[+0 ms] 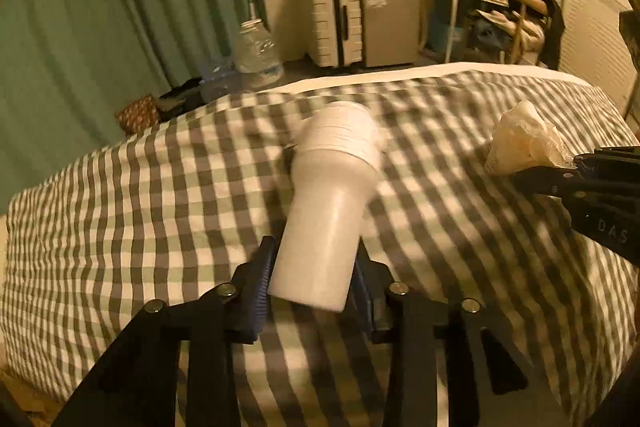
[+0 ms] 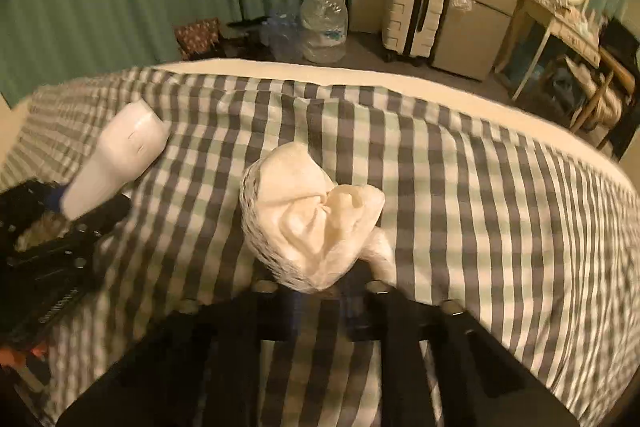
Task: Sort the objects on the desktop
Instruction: 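Grasp the white bottle with the left tool while the right tool grasps the lace cloth, then carry the white bottle and lace cloth over the box and open both tools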
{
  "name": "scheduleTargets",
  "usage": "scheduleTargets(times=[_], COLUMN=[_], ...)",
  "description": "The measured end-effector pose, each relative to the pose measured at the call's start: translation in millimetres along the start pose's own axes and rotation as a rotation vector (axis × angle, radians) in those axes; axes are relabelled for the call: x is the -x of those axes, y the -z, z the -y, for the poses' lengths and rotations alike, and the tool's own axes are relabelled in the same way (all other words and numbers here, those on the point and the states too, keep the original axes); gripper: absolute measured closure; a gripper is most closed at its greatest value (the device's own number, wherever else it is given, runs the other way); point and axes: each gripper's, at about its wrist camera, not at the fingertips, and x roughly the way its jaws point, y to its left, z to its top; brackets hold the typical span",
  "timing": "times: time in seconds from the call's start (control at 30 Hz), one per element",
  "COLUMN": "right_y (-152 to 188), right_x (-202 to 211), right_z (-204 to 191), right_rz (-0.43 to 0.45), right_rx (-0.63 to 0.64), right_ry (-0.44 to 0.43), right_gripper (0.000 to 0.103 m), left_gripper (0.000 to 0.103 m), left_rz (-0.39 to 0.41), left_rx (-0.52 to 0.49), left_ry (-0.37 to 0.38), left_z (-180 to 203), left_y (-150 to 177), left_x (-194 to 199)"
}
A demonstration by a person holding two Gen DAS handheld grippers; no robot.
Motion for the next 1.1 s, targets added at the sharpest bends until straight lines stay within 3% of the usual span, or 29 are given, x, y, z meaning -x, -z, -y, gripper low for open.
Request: scheduleTargets(times=[0.27, 0.4, 0.53, 0.57, 0.6, 0.8, 0.97, 1.1], right_y=[73, 117, 148, 155, 160, 174, 183, 197], right_x=[85, 134, 174, 185, 196, 252, 258, 241], right_z=[11, -16, -47, -55, -66, -135, -154, -134], right_rz=[0.040, 0.036, 0.034, 0.044, 0.052, 0.103, 0.112, 0.099], right_rx=[-0.123, -0.090, -0.083, -0.073, -0.063, 0.010, 0.018, -0.070], right_ry=[-0.095, -0.108, -0.145, -0.142, -0.147, -0.171, -0.169, -0.163], right_gripper=[0.094, 0.094, 0.094, 0.094, 0.094, 0.094, 0.094, 0.093], left_gripper=[0.072, 0.073, 0.076, 0.078, 0.100, 0.103, 0.101, 0.095], left_rz=[0.037, 0.047, 0.046, 0.055, 0.066, 0.134, 0.098, 0.040], left_rx=[0.145, 0.207, 0.218, 0.217, 0.216, 0.196, 0.143, 0.137], left_ry=[0.110, 0.212, 0.243, 0.246, 0.249, 0.261, 0.226, 0.224], left_z=[14, 18, 23, 21, 18, -13, -15, -2], left_y=[34, 67, 107, 114, 119, 139, 153, 170], left_x=[83, 134, 182, 197, 210, 289, 295, 273])
